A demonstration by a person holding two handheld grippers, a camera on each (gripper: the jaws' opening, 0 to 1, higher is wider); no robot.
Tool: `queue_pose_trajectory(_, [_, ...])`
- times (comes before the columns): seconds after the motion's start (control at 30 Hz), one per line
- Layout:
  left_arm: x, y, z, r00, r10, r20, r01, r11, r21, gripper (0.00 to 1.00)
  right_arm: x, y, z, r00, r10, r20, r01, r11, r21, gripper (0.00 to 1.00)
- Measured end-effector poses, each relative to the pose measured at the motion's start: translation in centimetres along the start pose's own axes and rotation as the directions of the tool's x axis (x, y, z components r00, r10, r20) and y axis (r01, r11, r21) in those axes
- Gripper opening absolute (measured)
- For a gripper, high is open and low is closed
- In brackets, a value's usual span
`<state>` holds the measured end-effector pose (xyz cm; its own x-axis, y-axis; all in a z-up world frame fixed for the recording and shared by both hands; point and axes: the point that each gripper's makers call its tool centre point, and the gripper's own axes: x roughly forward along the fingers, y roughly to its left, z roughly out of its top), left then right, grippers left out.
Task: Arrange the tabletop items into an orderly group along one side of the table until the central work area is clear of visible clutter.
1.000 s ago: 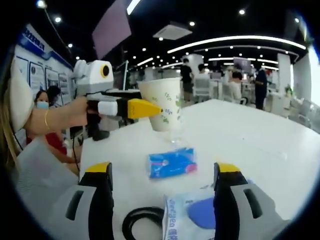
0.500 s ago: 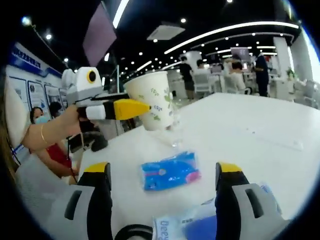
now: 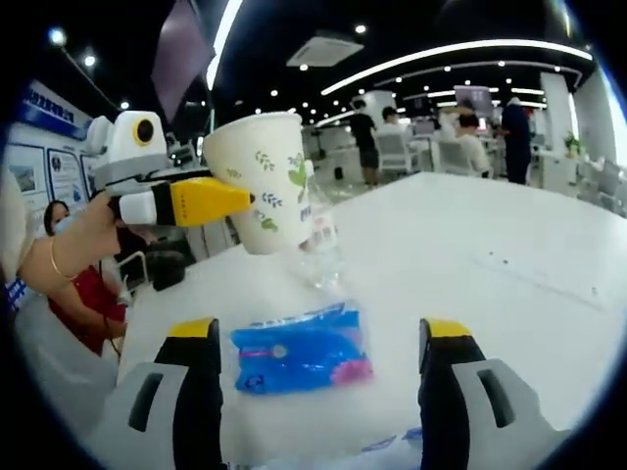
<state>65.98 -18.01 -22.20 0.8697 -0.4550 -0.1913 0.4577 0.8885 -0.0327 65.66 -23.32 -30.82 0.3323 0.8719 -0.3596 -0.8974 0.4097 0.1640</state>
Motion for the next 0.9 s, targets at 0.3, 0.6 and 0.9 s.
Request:
queue_pose_trajectory(0.3, [0.2,0.7,-1.6,0.999,0.026,-0.047,-0.025,0.999,0.03,0.38,2.9,-0.5,-0.7,0.999,0.03,-0.017,-0.031,1.0,-0.006,0.77])
queue_pose_trajectory(0.6, [0.3,1.5,-2.1,0.997,0.051,-0.057,-0.048,0.997,0.052,0.37,4.5,-0.9,-1.7,0.998,0.046,-0.034,-0.045,0.998,0.04,0.73])
queue_pose_trajectory(0.9, [0.1,2.0,-2.8,0.996,0.056,-0.064,-0.055,0.998,0.024,0.37,6.2,-1.1,-2.9,0.998,0.049,-0.045,-0.05,0.998,-0.023,0.62])
